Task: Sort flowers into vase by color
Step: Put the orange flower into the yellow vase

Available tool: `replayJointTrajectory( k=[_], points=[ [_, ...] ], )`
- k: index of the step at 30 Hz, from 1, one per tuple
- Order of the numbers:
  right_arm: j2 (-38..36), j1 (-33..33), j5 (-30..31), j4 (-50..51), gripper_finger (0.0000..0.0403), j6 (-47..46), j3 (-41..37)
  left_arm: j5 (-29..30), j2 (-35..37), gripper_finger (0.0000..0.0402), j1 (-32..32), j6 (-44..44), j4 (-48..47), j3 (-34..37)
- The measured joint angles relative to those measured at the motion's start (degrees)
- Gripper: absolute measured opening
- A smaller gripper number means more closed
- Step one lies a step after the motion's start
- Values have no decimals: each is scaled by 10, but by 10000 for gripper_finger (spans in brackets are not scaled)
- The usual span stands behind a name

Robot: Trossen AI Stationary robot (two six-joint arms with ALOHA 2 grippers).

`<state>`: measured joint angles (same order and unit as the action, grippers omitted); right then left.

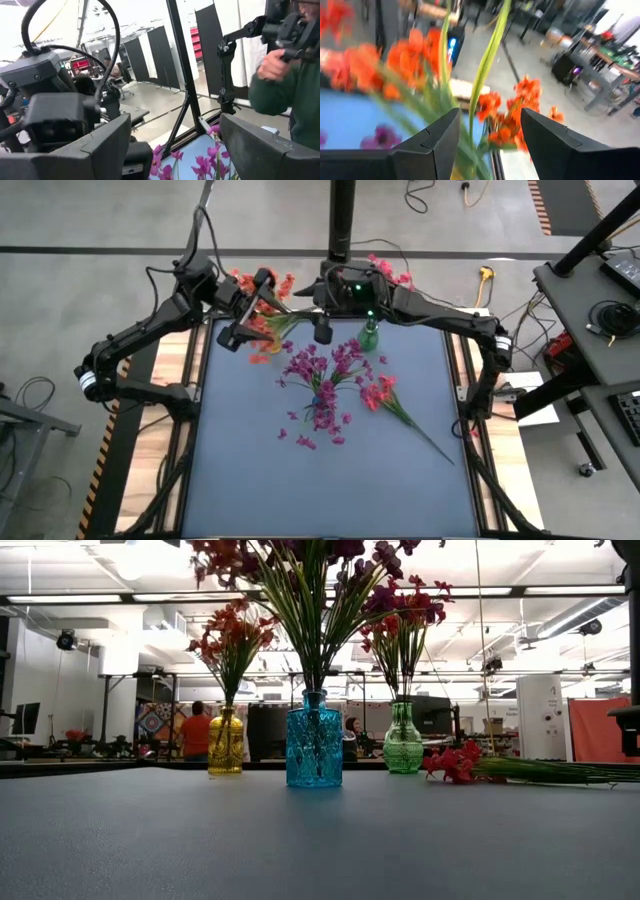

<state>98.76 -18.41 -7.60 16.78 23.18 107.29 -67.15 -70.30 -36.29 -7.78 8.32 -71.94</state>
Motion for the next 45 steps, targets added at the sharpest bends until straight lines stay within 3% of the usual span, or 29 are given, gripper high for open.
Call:
replayJointTrajectory(
  k=[6, 11, 15, 20, 45],
  points=[
    [7, -4, 1, 176, 204, 24, 98, 4, 1, 286, -1, 25, -1, -14],
    [8, -1, 13, 233, 227, 51, 108, 5, 1, 286, 0, 25, 8, -15],
    [9, -1, 89, 229, 267, 68, 102, 6, 1, 286, 0, 30, 20, -15],
    [9, -1, 86, 234, 290, 80, 99, 21, 1, 286, 0, 41, 35, -15],
    [8, -22, 78, 164, 238, 104, 36, 37, 0, 286, 17, 56, 82, -16]
  ],
)
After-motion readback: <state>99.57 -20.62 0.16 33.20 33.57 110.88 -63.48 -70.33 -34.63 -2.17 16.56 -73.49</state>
